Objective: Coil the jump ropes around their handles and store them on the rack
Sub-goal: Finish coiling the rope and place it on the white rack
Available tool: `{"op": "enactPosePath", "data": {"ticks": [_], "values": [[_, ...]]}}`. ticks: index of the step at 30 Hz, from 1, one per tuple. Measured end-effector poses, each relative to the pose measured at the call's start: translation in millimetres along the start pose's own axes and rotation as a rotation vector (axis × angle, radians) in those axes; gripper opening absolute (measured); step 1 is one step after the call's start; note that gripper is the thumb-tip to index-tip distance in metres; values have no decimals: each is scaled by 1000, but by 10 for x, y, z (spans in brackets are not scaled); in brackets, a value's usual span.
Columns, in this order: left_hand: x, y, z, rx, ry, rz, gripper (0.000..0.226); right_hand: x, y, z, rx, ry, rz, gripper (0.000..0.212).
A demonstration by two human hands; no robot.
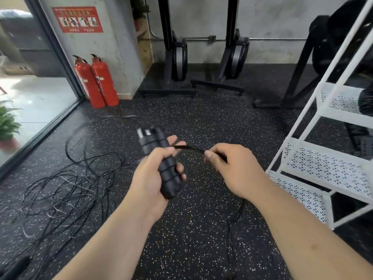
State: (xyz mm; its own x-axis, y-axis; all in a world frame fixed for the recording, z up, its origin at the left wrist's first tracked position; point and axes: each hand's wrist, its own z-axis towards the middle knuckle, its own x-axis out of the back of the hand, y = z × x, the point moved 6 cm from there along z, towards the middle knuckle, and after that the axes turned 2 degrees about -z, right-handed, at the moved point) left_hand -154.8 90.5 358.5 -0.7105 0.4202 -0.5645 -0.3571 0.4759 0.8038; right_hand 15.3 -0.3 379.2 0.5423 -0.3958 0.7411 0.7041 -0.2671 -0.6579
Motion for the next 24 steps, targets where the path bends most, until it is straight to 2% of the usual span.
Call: {"op": "enactPosePath", "data": {"ticks": [3,7,9,13,17,24], "values": [[-195,-222,-126,78,-90,70,54,-77,-37,-3,20,0,-24,23],[-232,-292,-126,101,-67,67,37,-105,0,-2,27,-57,-37,28],[-171,-146,-71,59,-59,71,36,-72,18,-5,17,-122,12,24],[85,187,58,-55,66,-28,43,3,41,-18,-4,-173,74,22],[208,257,81,-75,140,-141,42,28,63,-13,11,-119,31,23],[-162,-314,-89,141,-80,52,51,-145,-12,17,58,-52,-42,18]]}}
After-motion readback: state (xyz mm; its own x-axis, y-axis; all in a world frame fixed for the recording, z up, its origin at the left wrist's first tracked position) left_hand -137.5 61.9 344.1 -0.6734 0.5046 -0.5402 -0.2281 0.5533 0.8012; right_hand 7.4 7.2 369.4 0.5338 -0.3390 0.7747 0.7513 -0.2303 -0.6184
